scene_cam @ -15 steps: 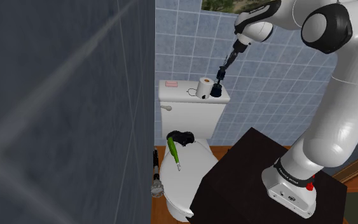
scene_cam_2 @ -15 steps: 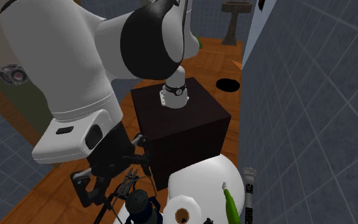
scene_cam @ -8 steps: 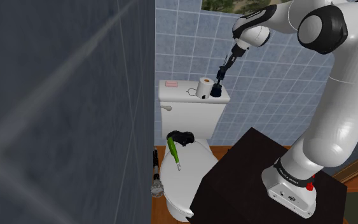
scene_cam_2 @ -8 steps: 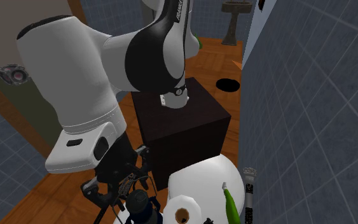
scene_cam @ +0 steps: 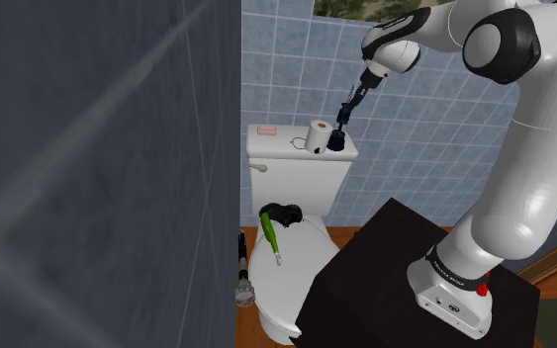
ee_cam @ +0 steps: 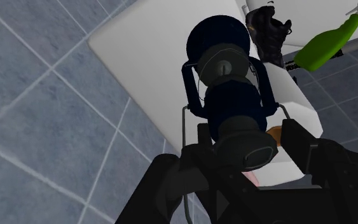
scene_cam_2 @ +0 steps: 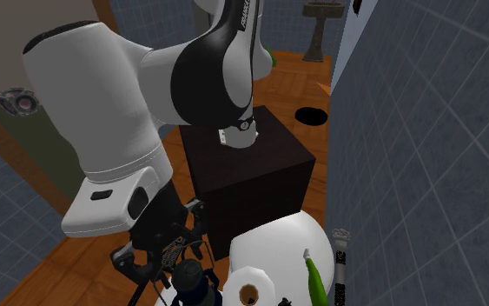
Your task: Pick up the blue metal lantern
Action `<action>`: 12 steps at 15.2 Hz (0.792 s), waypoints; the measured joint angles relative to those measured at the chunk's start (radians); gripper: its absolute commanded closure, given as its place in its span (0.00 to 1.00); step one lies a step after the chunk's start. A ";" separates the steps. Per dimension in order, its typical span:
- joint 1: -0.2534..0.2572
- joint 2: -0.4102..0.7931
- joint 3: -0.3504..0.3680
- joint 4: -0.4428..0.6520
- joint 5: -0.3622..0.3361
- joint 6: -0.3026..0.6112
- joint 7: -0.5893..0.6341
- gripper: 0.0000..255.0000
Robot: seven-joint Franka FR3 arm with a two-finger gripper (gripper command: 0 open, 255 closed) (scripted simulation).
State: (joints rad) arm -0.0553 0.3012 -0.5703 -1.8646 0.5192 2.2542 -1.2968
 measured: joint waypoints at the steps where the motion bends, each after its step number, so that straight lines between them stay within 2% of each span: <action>1: 0.000 -0.002 -0.001 0.003 -0.003 -0.005 0.003 1.00; 12: 0.012 -0.056 -0.024 0.074 -0.070 -0.113 0.066 1.00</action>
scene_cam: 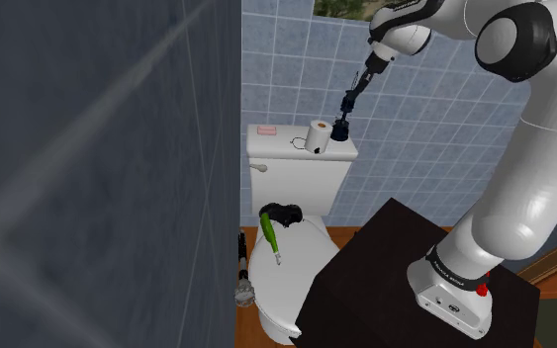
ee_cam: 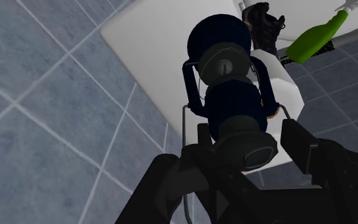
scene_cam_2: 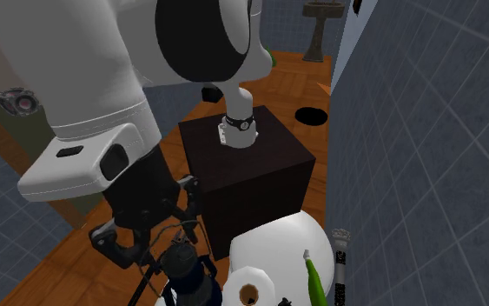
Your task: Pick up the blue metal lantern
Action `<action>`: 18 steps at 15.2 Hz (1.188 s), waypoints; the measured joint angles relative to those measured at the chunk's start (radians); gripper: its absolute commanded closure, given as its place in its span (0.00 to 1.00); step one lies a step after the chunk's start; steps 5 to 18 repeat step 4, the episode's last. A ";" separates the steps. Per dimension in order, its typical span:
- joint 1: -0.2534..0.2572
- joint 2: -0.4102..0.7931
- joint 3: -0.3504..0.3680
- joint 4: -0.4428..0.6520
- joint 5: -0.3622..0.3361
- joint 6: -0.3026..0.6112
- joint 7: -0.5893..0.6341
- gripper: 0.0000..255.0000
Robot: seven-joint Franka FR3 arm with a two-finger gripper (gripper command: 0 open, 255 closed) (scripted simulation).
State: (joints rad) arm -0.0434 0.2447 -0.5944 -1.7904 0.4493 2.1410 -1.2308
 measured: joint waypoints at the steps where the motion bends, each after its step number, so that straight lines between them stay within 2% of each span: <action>1: 0.000 -0.002 -0.001 0.011 -0.004 -0.012 0.005 1.00; 4: 0.001 -0.013 -0.006 0.032 -0.018 -0.040 0.018 1.00; 18: 0.001 -0.013 -0.006 0.032 -0.018 -0.040 0.018 1.00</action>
